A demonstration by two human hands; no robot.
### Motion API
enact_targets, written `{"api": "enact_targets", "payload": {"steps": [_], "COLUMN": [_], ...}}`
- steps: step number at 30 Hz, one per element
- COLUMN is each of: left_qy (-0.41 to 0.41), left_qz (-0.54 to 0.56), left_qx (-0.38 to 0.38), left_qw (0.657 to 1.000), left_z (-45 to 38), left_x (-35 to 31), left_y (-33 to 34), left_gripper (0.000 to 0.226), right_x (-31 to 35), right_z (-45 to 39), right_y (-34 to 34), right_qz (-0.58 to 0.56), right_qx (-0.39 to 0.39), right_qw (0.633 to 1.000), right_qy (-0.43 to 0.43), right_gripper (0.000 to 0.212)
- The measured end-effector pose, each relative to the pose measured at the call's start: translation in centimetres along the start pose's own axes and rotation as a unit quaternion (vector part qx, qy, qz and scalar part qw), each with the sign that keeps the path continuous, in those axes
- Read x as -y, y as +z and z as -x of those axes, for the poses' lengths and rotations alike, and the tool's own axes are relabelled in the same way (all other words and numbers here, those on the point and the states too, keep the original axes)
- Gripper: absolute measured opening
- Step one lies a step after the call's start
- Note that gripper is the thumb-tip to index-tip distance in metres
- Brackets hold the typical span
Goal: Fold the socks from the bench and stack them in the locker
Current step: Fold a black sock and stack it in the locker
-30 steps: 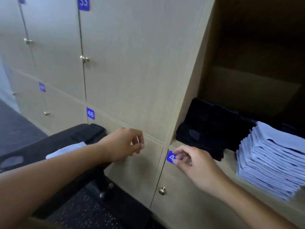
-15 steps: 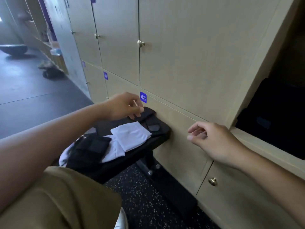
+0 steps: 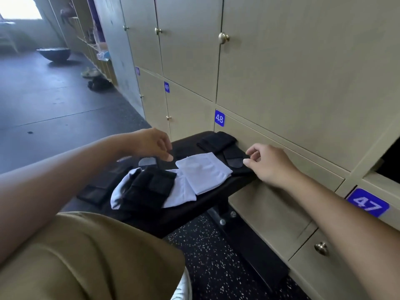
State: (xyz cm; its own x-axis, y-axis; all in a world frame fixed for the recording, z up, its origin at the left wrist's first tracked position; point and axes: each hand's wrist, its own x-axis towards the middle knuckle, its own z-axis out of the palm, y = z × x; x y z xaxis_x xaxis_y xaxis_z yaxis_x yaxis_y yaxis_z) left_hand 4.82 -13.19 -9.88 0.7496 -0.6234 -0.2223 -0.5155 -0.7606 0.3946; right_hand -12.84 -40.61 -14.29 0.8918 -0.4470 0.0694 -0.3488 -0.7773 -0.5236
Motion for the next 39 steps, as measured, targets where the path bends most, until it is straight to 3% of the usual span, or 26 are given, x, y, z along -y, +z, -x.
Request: {"api": "enact_targets", "payload": {"steps": [4,8,14,19,25,28,33,36,39], "left_qy": [-0.001,0.007,-0.005,0.002,0.012,0.033,0.052,0.066,0.086], "left_qz": [-0.075,-0.092,-0.075,-0.101,-0.102,-0.073,-0.009,0.010,0.033], "left_qx": [0.115,0.149,0.152,0.131,0.127,0.119,0.100,0.078,0.063], "left_qw": [0.990,0.985,0.986,0.986,0.986,0.990,0.994,0.995,0.994], "left_z": [0.2,0.0,0.0,0.0,0.3,0.6,2.0,2.9,3.6], "left_x": [1.2,1.2,1.4,1.1,1.2,1.5,0.9,0.0,-0.9], "left_y": [0.2,0.8,1.0,0.8,0.6,0.1,-1.5,-2.2,-2.4], "left_gripper": [0.042,0.041,0.044,0.044,0.035,0.030,0.018,0.009,0.015], "right_x": [-0.1,0.2,1.0,1.1,0.6,-0.1,-0.3,-0.1,0.5], "right_z": [-2.3,-3.6,-4.6,-5.7,-5.4,-4.7,-3.5,-2.8,-1.8], "right_y": [2.5,4.7,5.6,5.3,4.9,4.8,2.6,1.2,-0.1], "right_qz": [0.014,0.035,0.082,0.075,-0.012,-0.078,-0.197,-0.245,-0.277], "right_qx": [-0.008,-0.023,-0.046,0.006,0.036,0.021,-0.054,-0.073,-0.079], "right_qw": [1.000,0.998,0.992,0.982,0.976,0.974,0.966,0.958,0.953], "right_qy": [0.024,0.051,0.081,0.174,0.214,0.211,0.160,0.131,0.092], "right_gripper": [0.026,0.029,0.052,0.064,0.068,0.059,0.014,0.008,0.008]}}
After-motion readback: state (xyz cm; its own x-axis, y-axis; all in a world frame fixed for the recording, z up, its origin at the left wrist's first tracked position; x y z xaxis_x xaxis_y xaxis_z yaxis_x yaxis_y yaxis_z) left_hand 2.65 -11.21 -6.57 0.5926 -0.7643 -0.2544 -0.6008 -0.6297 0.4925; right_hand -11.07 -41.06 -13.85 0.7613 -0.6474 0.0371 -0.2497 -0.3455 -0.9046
